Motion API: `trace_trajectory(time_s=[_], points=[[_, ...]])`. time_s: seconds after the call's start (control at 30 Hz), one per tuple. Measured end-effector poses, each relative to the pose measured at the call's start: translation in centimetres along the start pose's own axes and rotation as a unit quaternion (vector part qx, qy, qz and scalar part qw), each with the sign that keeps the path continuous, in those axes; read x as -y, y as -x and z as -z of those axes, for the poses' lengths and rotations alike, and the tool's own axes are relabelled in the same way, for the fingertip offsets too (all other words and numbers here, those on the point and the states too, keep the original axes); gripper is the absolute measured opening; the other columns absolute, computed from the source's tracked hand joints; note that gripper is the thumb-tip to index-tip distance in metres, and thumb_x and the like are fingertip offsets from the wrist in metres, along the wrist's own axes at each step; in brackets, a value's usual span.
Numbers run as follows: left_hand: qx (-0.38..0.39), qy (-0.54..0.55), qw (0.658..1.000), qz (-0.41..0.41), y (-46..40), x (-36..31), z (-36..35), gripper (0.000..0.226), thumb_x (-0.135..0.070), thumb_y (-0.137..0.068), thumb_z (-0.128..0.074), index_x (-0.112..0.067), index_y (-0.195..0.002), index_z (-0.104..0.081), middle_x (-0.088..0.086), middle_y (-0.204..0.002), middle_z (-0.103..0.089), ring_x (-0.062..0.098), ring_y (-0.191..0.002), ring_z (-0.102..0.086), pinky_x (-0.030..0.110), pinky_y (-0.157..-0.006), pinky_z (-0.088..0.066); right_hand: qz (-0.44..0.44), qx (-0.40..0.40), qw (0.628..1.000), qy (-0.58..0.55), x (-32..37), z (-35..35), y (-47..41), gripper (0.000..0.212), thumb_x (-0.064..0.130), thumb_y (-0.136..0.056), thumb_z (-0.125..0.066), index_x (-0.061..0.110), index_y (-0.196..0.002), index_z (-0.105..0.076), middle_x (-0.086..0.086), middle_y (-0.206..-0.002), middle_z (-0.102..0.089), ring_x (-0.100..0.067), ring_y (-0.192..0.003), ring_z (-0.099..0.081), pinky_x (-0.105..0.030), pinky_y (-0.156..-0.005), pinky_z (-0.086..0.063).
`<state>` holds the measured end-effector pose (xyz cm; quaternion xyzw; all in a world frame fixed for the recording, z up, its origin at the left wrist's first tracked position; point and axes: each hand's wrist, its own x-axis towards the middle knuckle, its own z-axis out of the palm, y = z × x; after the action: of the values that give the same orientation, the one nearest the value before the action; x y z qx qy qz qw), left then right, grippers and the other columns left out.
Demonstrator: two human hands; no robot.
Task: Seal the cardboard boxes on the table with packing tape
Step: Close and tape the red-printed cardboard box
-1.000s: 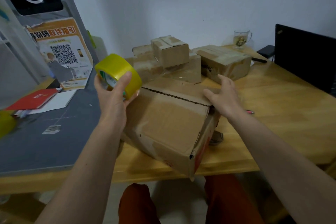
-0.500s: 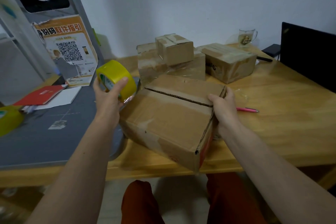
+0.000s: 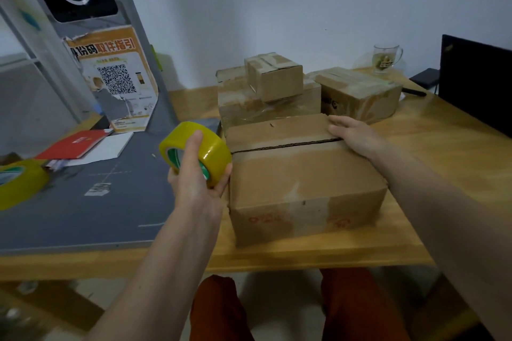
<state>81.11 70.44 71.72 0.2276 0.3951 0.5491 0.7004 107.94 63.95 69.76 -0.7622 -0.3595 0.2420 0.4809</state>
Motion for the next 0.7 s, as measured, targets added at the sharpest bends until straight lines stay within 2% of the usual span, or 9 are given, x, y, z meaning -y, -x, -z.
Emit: trace_trajectory(time_s=[0.1,0.17,0.3,0.4,0.5,0.53,0.6,0.63,0.7], points=[[0.008,-0.019,1.000,-0.022,2.0,0.6,0.3,0.083,-0.039,-0.072,-0.084,-0.031,-0.141,-0.038,-0.001,-0.126,-0.051,0.023,-0.111,-0.058,0.033,-0.063,-0.061,0.079,0.024,0.995,0.053,-0.2,0.6,-0.6,0.053,0.035,-0.096,-0.055,0.018,-0.145,-0.042,-0.003,-0.145,-0.046,-0.006,-0.118,-0.043,-0.016,-0.088,-0.030],[0.021,-0.019,0.999,-0.031,3.5,1.1,0.6,0.091,-0.040,-0.066,-0.086,-0.034,-0.142,-0.036,-0.002,-0.128,-0.051,0.024,-0.112,-0.059,0.033,-0.064,-0.061,0.099,0.066,0.989,0.084,0.0,0.9,-1.3,0.059,0.034,-0.094,-0.059,0.015,-0.146,-0.039,-0.007,-0.147,-0.045,-0.015,-0.132,-0.043,-0.020,-0.096,-0.031],[0.068,-0.012,0.997,-0.039,5.5,1.8,1.2,0.107,-0.045,-0.046,-0.085,-0.035,-0.142,-0.039,-0.003,-0.129,-0.055,0.023,-0.111,-0.063,0.034,-0.065,-0.060,0.135,0.121,0.969,0.168,0.6,0.4,-2.8,0.060,0.031,-0.093,-0.061,0.012,-0.146,-0.039,-0.009,-0.151,-0.040,-0.019,-0.139,-0.038,-0.025,-0.108,-0.029],[0.084,-0.013,0.994,-0.072,5.5,1.4,0.8,0.108,-0.045,-0.045,-0.085,-0.034,-0.143,-0.039,-0.003,-0.130,-0.058,0.022,-0.111,-0.064,0.034,-0.066,-0.060,0.171,0.083,0.937,0.292,1.4,-0.1,-3.4,0.058,0.035,-0.095,-0.058,0.014,-0.145,-0.039,-0.009,-0.146,-0.046,-0.023,-0.133,-0.044,-0.028,-0.105,-0.034],[0.120,-0.053,0.986,-0.101,4.3,-0.7,-0.2,0.101,-0.045,-0.051,-0.082,-0.035,-0.143,-0.039,-0.003,-0.131,-0.058,0.022,-0.112,-0.064,0.036,-0.072,-0.061,0.210,0.018,0.892,0.399,2.9,-0.6,-2.8,0.055,0.037,-0.096,-0.054,0.020,-0.146,-0.037,-0.006,-0.148,-0.044,-0.024,-0.134,-0.041,-0.038,-0.106,-0.036],[0.155,-0.070,0.982,-0.085,3.8,-1.6,-0.7,0.091,-0.045,-0.054,-0.081,-0.034,-0.137,-0.046,-0.002,-0.127,-0.061,0.023,-0.110,-0.065,0.036,-0.071,-0.060,0.233,0.001,0.899,0.372,3.6,-0.8,-2.4,0.055,0.037,-0.096,-0.055,0.021,-0.146,-0.038,-0.003,-0.148,-0.043,-0.022,-0.136,-0.039,-0.036,-0.107,-0.034],[0.244,-0.096,0.964,-0.040,2.7,-3.2,-2.0,0.056,-0.041,-0.066,-0.080,-0.031,-0.117,-0.062,0.001,-0.114,-0.070,0.023,-0.103,-0.068,0.033,-0.065,-0.058,0.265,0.014,0.942,0.204,5.5,-1.5,-1.2,0.055,0.043,-0.093,-0.058,0.022,-0.141,-0.045,0.002,-0.143,-0.049,-0.016,-0.132,-0.045,-0.029,-0.105,-0.035],[0.283,-0.109,0.953,-0.020,2.2,-3.7,-2.6,0.042,-0.040,-0.071,-0.080,-0.030,-0.109,-0.066,0.002,-0.107,-0.073,0.023,-0.099,-0.069,0.033,-0.063,-0.057,0.261,0.057,0.960,0.086,6.7,-1.9,-0.5,0.056,0.049,-0.088,-0.062,0.024,-0.138,-0.049,0.004,-0.137,-0.053,-0.013,-0.127,-0.050,-0.027,-0.103,-0.039],[0.341,-0.142,0.929,-0.003,1.5,-4.3,-3.9,0.027,-0.039,-0.078,-0.072,-0.028,-0.103,-0.072,0.001,-0.102,-0.074,0.023,-0.096,-0.069,0.032,-0.062,-0.057,0.220,0.163,0.955,-0.115,8.8,-2.6,0.8,0.061,0.054,-0.075,-0.071,0.030,-0.128,-0.055,0.005,-0.128,-0.061,-0.012,-0.114,-0.061,-0.030,-0.096,-0.050]])
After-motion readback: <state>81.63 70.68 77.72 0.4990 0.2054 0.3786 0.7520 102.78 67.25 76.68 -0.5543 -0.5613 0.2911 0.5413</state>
